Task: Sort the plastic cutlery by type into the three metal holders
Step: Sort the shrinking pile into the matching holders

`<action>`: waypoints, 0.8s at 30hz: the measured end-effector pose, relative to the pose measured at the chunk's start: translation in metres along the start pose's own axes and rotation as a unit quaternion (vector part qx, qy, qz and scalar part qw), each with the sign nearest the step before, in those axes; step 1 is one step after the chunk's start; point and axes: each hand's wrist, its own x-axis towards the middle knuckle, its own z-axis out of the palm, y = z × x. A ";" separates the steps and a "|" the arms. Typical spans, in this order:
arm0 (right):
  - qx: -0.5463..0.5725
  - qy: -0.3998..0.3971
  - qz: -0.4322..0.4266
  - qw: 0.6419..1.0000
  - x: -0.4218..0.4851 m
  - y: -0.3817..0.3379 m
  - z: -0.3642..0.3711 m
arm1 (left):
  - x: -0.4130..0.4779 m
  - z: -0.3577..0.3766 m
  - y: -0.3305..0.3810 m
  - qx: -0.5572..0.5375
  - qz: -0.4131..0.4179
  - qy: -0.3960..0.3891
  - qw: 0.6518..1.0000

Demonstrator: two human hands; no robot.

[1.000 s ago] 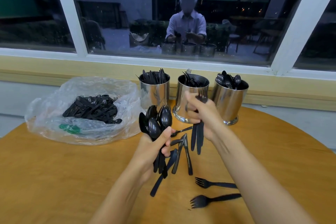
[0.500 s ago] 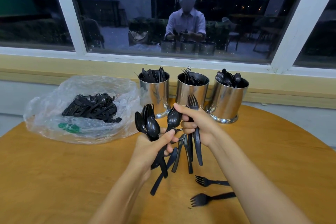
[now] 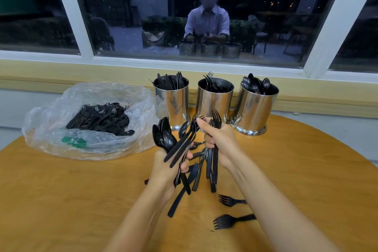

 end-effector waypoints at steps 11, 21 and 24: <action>0.122 0.159 -0.082 0.976 0.022 -0.020 -0.027 | 0.009 -0.011 -0.009 0.031 -0.016 0.032 0.999; 0.078 0.028 -0.042 0.996 0.013 -0.002 -0.024 | 0.008 -0.003 -0.007 0.023 -0.022 0.042 0.999; -0.047 -0.057 -0.023 0.997 0.004 0.002 -0.010 | 0.007 0.001 -0.008 0.027 -0.014 0.028 0.999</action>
